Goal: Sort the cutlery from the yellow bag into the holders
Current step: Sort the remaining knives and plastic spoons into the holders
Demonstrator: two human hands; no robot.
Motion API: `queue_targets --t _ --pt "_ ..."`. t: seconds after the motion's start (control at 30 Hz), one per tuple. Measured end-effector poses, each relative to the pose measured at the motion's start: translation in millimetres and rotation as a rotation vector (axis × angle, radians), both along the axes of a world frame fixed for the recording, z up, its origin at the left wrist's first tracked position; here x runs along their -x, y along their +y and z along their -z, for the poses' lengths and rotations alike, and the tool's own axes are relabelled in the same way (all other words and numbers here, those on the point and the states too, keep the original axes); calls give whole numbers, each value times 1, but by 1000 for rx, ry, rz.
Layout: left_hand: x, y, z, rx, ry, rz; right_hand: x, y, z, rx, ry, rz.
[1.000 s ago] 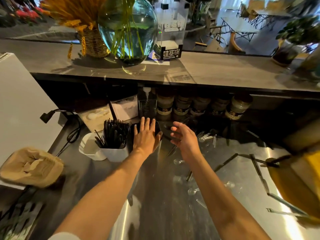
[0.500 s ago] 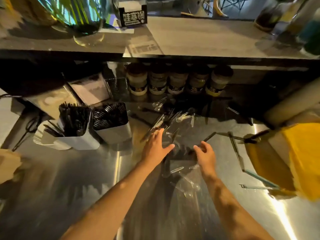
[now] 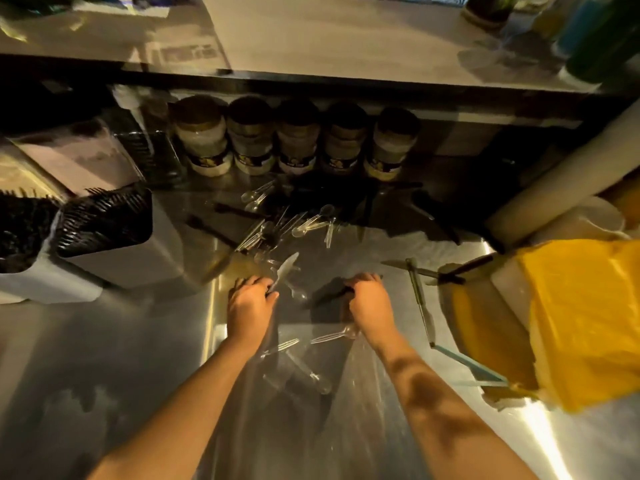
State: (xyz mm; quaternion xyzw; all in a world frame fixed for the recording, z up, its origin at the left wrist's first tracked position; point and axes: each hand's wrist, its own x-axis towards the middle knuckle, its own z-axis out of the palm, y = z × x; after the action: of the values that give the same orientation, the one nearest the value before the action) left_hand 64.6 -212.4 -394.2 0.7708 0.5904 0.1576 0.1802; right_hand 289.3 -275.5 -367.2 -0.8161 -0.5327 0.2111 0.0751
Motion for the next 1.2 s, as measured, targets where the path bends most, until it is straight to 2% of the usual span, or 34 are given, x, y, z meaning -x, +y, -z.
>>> queue_targets --t 0.1,0.17,0.23,0.33,0.5,0.63,0.7,0.77,0.93,1.1,1.2 --pt "-4 -3 -3 29 -13 3 -7 -5 -4 17 -111 -108" --pt "-7 -3 -7 101 -25 -18 -8 -10 -8 11 -110 -130" --pt "-6 -4 -11 107 -59 -31 -7 -19 -14 -29 -26 -71" --pt "2 -8 -13 39 -60 -60 -8 -34 -22 -166 111 133" --pt "1 -6 -11 117 103 -98 -11 -53 -23 -228 347 452" --pt "-8 -1 -20 220 353 -85 -15 -67 -20 -215 365 566" --pt "-11 -2 -23 228 396 -88 -22 -75 -17 -262 406 624" --pt "-12 -6 -23 193 352 -84 -31 -83 -14 -291 377 669" --pt "-6 -14 -25 145 75 -80 -58 -97 -17 -212 54 800" --pt "-10 -21 -39 42 -79 62 -59 -95 -8 -56 -5 685" --pt "-17 -31 -51 141 -44 176 -51 -89 -10 -3 59 597"
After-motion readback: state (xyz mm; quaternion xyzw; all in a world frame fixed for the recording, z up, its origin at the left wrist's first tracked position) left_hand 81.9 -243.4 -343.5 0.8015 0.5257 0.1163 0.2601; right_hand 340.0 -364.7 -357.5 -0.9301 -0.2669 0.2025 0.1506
